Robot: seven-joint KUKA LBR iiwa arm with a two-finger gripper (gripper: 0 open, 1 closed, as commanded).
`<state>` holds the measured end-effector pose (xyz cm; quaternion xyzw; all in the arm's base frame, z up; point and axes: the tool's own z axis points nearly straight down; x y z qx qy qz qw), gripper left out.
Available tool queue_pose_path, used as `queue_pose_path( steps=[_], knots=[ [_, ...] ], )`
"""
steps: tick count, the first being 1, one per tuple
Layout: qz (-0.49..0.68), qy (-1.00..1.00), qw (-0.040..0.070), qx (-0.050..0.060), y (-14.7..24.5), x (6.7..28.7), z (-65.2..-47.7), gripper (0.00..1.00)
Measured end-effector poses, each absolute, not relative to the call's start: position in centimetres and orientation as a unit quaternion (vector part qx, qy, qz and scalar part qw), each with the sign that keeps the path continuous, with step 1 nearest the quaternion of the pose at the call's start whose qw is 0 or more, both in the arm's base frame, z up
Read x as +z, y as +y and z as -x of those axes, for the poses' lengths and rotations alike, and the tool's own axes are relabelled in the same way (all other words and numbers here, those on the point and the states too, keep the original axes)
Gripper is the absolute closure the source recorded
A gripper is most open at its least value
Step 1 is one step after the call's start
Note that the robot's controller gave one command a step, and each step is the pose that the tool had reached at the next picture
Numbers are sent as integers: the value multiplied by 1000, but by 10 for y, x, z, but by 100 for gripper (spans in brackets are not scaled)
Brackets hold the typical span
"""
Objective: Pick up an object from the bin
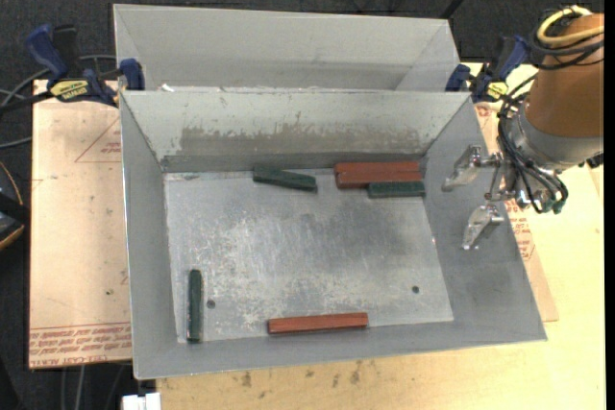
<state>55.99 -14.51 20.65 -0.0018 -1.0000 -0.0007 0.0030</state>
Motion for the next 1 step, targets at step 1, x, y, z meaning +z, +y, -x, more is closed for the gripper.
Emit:
queue_pose_path(
  steps=[1],
  knots=[
    [0,-1000,-1,0,-144,211,-562,0]
  ],
)
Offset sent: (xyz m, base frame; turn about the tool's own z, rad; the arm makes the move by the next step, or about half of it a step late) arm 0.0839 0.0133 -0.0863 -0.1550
